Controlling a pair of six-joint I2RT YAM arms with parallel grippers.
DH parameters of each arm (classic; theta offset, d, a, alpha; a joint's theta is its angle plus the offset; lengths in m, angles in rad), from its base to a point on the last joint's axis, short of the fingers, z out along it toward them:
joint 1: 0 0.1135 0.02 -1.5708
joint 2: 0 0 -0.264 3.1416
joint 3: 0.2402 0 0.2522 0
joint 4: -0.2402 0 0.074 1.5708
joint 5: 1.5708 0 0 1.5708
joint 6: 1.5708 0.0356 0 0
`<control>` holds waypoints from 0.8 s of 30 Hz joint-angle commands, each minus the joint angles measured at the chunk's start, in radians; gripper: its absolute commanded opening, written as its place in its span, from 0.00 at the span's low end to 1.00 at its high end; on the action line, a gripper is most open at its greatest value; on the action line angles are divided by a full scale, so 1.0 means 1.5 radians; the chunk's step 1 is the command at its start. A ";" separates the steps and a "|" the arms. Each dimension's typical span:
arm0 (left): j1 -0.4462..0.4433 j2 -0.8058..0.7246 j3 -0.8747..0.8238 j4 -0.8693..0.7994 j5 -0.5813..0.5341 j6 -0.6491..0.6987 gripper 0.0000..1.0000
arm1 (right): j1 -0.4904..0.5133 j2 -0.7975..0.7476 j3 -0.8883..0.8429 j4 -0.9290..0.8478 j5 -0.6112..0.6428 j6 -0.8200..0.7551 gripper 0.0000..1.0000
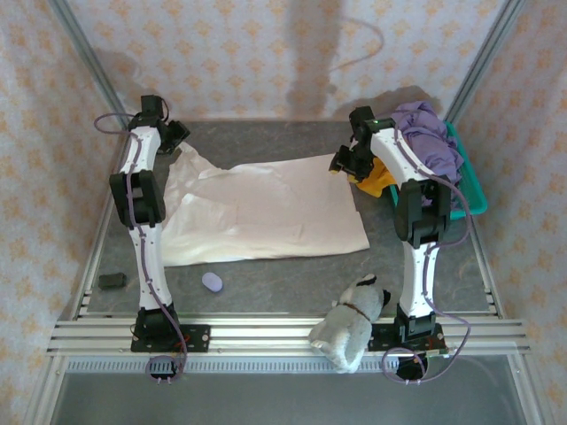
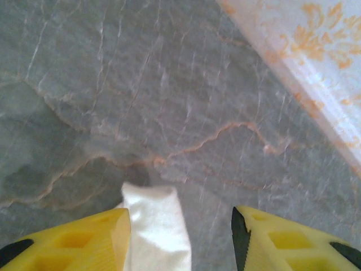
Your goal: Fold and stack the t-shirts
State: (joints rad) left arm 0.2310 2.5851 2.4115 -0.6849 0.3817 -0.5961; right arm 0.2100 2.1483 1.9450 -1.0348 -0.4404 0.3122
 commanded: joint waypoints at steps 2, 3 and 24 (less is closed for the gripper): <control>0.004 0.029 0.032 0.012 -0.036 -0.015 0.49 | -0.004 0.027 0.058 -0.037 0.017 -0.011 0.52; 0.004 0.031 0.032 0.007 -0.044 -0.014 0.49 | -0.004 0.034 0.070 -0.042 0.015 -0.012 0.52; 0.021 0.036 0.001 0.027 -0.016 -0.056 0.35 | -0.003 0.065 0.125 -0.055 -0.001 -0.011 0.51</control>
State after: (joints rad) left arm 0.2573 2.6225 2.4241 -0.6720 0.3374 -0.6567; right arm 0.2100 2.2349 2.1021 -1.0889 -0.4442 0.3092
